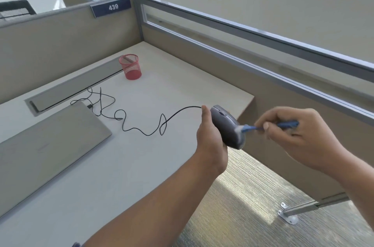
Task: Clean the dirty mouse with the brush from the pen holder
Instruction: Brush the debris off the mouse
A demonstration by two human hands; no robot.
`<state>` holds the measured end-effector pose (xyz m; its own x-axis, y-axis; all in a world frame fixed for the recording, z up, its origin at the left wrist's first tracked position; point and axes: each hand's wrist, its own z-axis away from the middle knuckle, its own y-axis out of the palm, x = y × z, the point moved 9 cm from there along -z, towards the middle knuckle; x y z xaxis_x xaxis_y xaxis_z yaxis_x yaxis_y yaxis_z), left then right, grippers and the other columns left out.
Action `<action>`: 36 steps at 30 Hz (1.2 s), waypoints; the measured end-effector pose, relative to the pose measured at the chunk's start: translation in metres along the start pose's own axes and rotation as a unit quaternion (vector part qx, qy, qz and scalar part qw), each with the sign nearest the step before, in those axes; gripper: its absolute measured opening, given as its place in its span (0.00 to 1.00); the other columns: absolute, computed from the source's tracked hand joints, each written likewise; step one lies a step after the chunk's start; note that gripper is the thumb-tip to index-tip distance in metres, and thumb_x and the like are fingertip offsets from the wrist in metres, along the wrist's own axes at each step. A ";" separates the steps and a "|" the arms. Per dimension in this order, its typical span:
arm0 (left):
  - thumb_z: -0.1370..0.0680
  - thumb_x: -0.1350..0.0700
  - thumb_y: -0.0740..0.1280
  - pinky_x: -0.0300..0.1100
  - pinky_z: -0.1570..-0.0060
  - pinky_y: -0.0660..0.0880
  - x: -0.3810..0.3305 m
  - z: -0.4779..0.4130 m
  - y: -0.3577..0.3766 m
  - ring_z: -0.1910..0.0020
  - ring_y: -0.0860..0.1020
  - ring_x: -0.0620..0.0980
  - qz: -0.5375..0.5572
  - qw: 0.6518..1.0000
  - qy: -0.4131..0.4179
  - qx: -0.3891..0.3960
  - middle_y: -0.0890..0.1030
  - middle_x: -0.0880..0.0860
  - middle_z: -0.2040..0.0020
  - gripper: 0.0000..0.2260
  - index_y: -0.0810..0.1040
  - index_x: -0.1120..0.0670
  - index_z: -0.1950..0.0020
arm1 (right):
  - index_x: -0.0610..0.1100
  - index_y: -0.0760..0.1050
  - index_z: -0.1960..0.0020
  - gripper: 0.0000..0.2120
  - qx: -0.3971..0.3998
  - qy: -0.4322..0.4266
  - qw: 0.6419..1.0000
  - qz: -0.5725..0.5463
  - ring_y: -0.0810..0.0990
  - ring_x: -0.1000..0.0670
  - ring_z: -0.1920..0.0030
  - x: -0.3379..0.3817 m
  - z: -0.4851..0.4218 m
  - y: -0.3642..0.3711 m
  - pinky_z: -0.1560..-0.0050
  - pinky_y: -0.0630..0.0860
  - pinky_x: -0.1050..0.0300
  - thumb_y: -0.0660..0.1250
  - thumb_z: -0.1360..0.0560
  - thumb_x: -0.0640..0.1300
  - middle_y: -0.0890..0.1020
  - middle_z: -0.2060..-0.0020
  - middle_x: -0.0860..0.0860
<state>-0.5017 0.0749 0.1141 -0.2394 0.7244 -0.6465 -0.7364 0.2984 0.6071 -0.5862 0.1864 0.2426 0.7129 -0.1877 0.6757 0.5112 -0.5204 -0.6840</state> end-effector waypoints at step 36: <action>0.20 0.34 0.53 0.48 0.41 0.76 0.022 -0.003 0.006 0.38 0.79 0.56 -0.020 1.000 -0.018 0.013 0.81 0.60 0.37 0.31 0.73 0.55 0.29 | 0.49 0.84 0.59 0.11 -0.053 0.025 0.993 -0.100 0.82 0.42 0.66 -0.008 -0.007 0.008 0.64 0.80 0.47 0.67 0.26 0.36 0.85 0.66 0.53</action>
<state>-0.5130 0.0910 0.1020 -0.1873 0.7330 -0.6539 -0.7279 0.3435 0.5935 -0.5913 0.1777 0.2338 0.5756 -0.1123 0.8100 0.5852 -0.6353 -0.5040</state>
